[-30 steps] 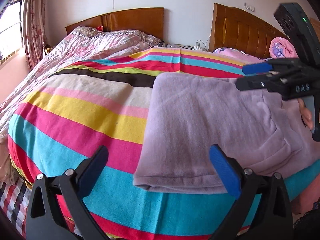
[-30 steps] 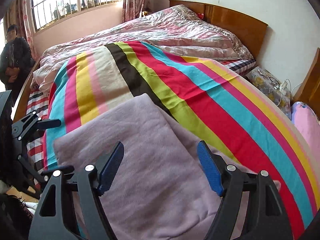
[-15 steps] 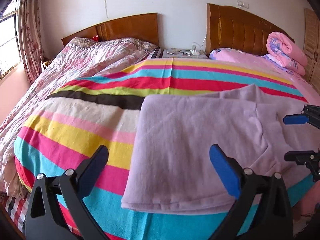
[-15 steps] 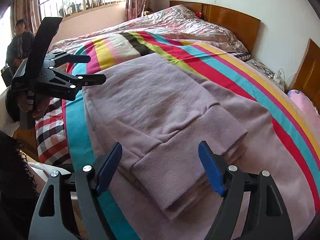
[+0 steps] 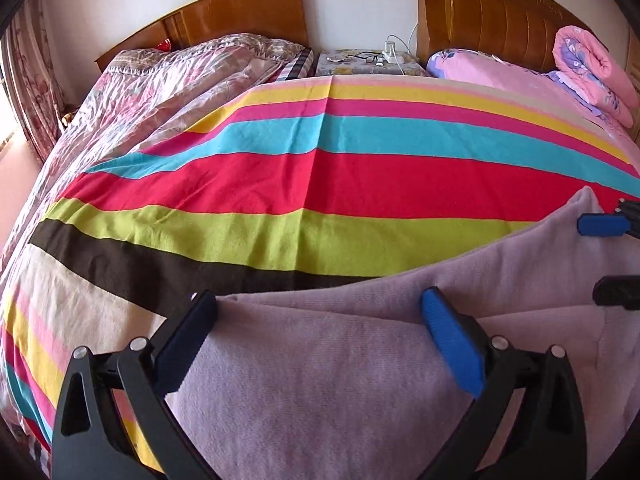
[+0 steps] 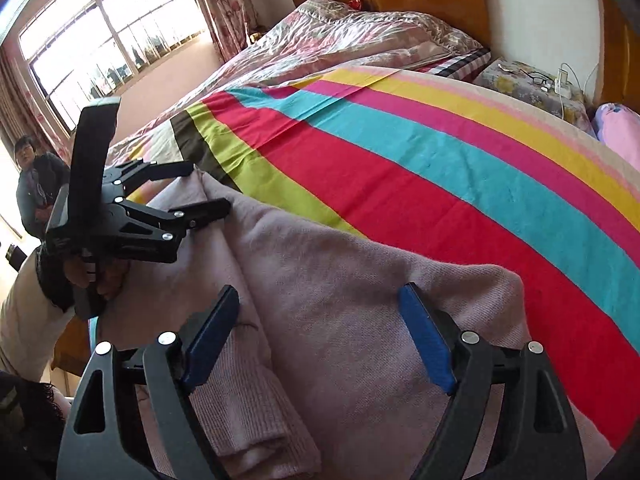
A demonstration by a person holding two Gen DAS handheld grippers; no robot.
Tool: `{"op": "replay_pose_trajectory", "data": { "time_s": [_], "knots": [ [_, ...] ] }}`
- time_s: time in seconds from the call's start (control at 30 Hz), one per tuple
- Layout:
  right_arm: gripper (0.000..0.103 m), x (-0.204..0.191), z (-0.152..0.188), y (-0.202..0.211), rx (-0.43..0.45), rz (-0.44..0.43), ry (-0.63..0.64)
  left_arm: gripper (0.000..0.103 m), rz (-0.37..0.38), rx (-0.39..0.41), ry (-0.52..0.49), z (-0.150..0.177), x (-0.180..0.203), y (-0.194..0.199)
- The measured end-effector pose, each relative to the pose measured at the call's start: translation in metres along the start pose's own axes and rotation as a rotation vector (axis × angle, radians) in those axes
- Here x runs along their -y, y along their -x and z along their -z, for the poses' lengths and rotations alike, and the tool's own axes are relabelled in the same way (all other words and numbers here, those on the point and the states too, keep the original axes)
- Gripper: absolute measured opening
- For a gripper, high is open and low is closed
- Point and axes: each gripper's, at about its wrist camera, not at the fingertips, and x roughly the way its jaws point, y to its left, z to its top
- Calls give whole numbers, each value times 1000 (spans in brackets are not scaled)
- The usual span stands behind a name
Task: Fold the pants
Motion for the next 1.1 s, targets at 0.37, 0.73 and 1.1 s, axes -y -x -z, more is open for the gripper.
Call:
{"op": "replay_pose_trajectory", "data": {
  "time_s": [0.37, 0.73, 1.1],
  "knots": [
    [79, 30, 13, 20, 89, 90, -183, 102, -10, 2, 8, -1, -3, 0],
    [85, 37, 38, 44, 62, 267, -259, 102, -12, 2, 6, 0, -4, 1],
    [84, 112, 110, 138, 157, 508, -429, 102, -15, 2, 4, 0, -5, 1]
  ]
}}
